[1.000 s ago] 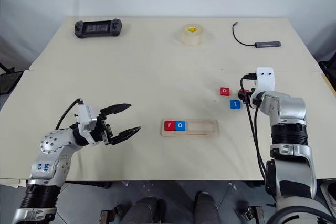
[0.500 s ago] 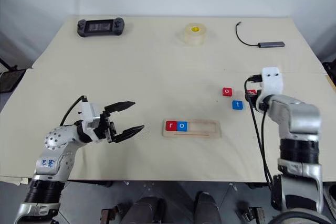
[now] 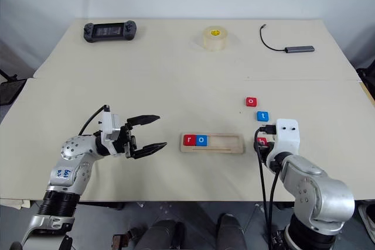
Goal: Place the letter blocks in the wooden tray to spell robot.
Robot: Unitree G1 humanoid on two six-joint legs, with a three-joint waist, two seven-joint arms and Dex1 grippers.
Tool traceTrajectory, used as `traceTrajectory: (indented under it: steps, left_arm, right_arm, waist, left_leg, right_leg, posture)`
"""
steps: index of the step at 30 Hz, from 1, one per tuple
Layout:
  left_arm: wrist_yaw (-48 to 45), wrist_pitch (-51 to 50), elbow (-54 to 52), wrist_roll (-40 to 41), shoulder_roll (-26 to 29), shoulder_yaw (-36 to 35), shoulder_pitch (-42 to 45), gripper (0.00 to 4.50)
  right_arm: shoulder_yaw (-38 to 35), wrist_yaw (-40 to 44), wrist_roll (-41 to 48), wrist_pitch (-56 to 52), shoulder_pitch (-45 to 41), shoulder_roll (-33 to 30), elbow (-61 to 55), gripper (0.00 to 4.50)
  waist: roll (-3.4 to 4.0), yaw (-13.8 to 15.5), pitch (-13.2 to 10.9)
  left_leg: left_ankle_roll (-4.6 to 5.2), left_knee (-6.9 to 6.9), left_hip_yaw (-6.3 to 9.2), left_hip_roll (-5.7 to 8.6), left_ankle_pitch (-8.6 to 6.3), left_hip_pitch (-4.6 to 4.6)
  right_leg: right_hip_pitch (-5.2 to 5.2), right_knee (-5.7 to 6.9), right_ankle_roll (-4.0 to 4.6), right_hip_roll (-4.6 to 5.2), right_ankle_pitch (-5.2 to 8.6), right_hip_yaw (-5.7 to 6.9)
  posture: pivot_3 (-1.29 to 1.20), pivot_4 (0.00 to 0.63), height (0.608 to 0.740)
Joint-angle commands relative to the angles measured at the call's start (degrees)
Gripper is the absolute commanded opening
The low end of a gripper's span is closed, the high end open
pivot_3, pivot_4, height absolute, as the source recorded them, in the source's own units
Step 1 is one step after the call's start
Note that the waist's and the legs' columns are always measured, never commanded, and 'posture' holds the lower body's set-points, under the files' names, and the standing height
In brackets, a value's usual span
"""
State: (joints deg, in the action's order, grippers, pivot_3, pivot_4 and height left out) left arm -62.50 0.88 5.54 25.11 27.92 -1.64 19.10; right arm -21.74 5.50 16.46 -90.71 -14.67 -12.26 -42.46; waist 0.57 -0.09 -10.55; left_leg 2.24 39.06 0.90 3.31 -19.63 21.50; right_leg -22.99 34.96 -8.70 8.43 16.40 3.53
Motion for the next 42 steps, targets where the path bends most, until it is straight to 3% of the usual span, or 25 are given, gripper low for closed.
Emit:
traceTrajectory:
  steps: [1,3,5,8,11,14,17,22,28,32,37,42]
  left_arm:
    - [-0.57,0.97,-0.43,0.01,0.49,-0.73,0.8,4.5]
    - [-0.56,0.99,-0.43,-0.04,0.53,-0.8,0.91,4.5]
    - [-0.6,1.0,-0.71,0.11,0.76,-1.02,0.78,4.5]
    - [-1.38,1.28,-1.11,0.3,1.18,-1.04,0.32,4.5]
    - [-2.27,1.48,-1.35,0.27,1.21,-0.45,0.45,4.5]
    - [-2.67,1.53,-1.55,0.22,1.18,-0.07,0.57,4.5]
    - [-3.7,1.47,-2.33,0.37,1.34,0.54,0.13,4.5]
    - [-3.75,1.04,-3.18,0.23,1.17,0.78,-0.04,4.5]
    - [-3.3,0.58,-4.28,0.32,1.23,0.72,-0.54,4.5]
    - [-2.55,0.54,-4.85,0.22,1.35,0.25,-1.02,4.5]
    - [-2.14,0.73,-4.91,0.21,1.3,0.32,-1.22,4.5]
    - [-1.84,1.03,-4.74,0.12,1.16,0.39,-1.14,4.5]
  right_arm:
    - [0.64,1.32,-0.21,1.51,-0.65,-3.1,0.11,2.78]
    - [0.97,3.74,0.69,2.69,-1.14,-6.62,1.55,3.43]
    - [1.55,11.88,3.67,7.15,-0.72,-15.21,5.16,4.12]
    - [5.44,31.9,4.85,27.76,4.37,-31.52,12.65,4.12]
    - [6.75,48.02,4.55,50.33,8.1,-37.92,20.49,4.12]
    - [8.22,58.44,2.76,68.5,8.36,-40.53,29.68,4.12]
    - [14.43,67.87,-0.97,81.71,0.72,-43.12,45.05,4.12]
    - [21.99,73.61,-6.02,88.17,-8.63,-42.89,58.92,4.12]
    - [26.28,74.41,-9.29,90.52,-14.83,-40.9,68.29,4.12]
    - [27.27,74.52,-10.22,89.89,-15.16,-41.17,69.87,3.22]
    - [25.82,74.03,-8.82,90.69,-15.2,-40.86,68.44,1.56]
    - [25.12,75.39,-6.45,86.39,-17.78,-41.55,63.64,1.47]
  waist:
    - [0.0,-0.01,0.0]
    - [0.0,0.08,0.0]
    - [0.0,0.11,0.0]
    - [0.02,0.22,-0.03]
    - [-0.1,0.04,-0.04]
    - [-0.13,-0.14,-0.06]
    - [-0.15,-0.13,-0.08]
    - [-0.15,0.01,-0.08]
    - [-0.15,0.1,-0.08]
    - [-0.15,0.11,-0.08]
    - [-0.15,0.13,-0.08]
    - [-0.13,0.09,-0.08]
  left_leg:
    - [0.0,0.0,-0.01,0.0,0.0,0.0]
    - [0.01,0.01,-0.02,0.01,0.0,0.0]
    - [0.03,0.0,0.0,0.01,0.01,0.0]
    - [0.14,-0.03,-0.03,0.09,0.0,0.03]
    - [0.17,-0.08,-0.04,-0.03,-0.03,-0.03]
    - [0.16,-0.1,-0.11,-0.1,-0.03,-0.15]
    - [0.17,0.01,-0.16,-0.09,-0.02,-0.22]
    - [0.12,0.08,-0.05,-0.14,0.0,-0.22]
    - [0.1,0.07,0.05,-0.09,0.0,-0.14]
    - [0.08,0.08,0.06,-0.11,-0.01,-0.15]
    - [0.08,0.12,0.08,-0.1,-0.01,-0.16]
    - [0.07,0.12,0.06,-0.1,-0.01,-0.15]
  right_leg:
    - [0.0,0.0,0.0,0.0,0.0,0.0]
    - [0.0,-0.01,0.0,0.0,0.0,-0.01]
    - [0.0,-0.02,0.0,0.01,0.0,-0.01]
    - [0.05,-0.16,0.0,0.04,0.0,0.01]
    - [0.25,-0.41,-0.02,-0.07,-0.01,0.1]
    - [0.39,-0.52,-0.06,-0.1,-0.03,0.12]
    - [0.48,-0.52,-0.15,-0.05,-0.07,0.1]
    - [0.51,-0.54,-0.17,-0.01,-0.09,0.16]
    - [0.52,-0.65,-0.16,0.05,-0.08,0.25]
    - [0.53,-0.66,-0.16,0.04,-0.08,0.3]
    - [0.57,-0.66,-0.16,0.05,-0.08,0.31]
    - [0.54,-0.64,-0.16,0.05,-0.08,0.3]
  posture:
    - [0.0,0.15,0.74]
    - [0.0,0.15,0.74]
    - [0.0,0.15,0.74]
    - [0.0,0.15,0.74]
    - [0.0,0.15,0.74]
    - [0.0,0.15,0.74]
    - [0.0,0.15,0.74]
    - [0.0,0.15,0.74]
    - [0.0,0.15,0.74]
    - [0.0,0.15,0.74]
    - [0.0,0.15,0.74]
    - [0.0,0.15,0.74]
